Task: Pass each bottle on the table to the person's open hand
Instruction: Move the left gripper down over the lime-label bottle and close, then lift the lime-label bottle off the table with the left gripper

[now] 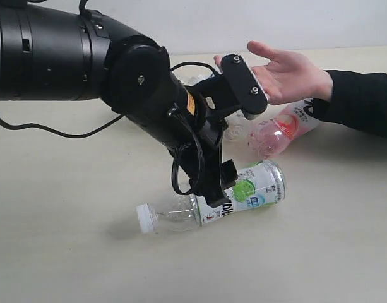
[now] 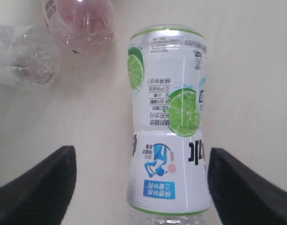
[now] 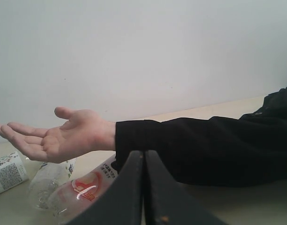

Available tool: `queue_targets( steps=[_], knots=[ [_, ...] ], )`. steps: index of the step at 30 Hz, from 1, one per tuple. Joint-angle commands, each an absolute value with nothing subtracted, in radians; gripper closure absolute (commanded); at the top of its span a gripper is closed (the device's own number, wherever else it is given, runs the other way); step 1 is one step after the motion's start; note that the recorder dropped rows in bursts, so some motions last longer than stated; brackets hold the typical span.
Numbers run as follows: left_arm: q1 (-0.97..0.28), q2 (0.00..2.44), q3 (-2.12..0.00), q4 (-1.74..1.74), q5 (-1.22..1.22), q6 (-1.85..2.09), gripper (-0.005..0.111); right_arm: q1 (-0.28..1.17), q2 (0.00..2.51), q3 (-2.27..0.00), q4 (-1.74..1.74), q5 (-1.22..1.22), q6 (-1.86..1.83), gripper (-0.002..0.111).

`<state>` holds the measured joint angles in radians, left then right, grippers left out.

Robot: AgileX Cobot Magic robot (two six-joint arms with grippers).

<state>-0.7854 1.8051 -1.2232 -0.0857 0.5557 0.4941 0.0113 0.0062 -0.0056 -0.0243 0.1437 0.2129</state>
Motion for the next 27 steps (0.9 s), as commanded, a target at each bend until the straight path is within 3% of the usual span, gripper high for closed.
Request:
queue_targets(
  steps=[1,8,27],
  knots=[
    [-0.790,1.804,-1.232,-0.082,0.555,0.493,0.029,0.013,0.000,0.000,-0.025,0.133,0.211,0.108],
    [-0.812,1.835,-1.242,-0.029,0.611,0.487,0.019,0.013,0.000,0.000,-0.025,0.133,0.211,0.108],
    [-0.839,2.049,-1.431,0.024,0.776,0.412,0.019,0.013,0.000,0.000,-0.025,0.133,0.211,0.108]
  ],
)
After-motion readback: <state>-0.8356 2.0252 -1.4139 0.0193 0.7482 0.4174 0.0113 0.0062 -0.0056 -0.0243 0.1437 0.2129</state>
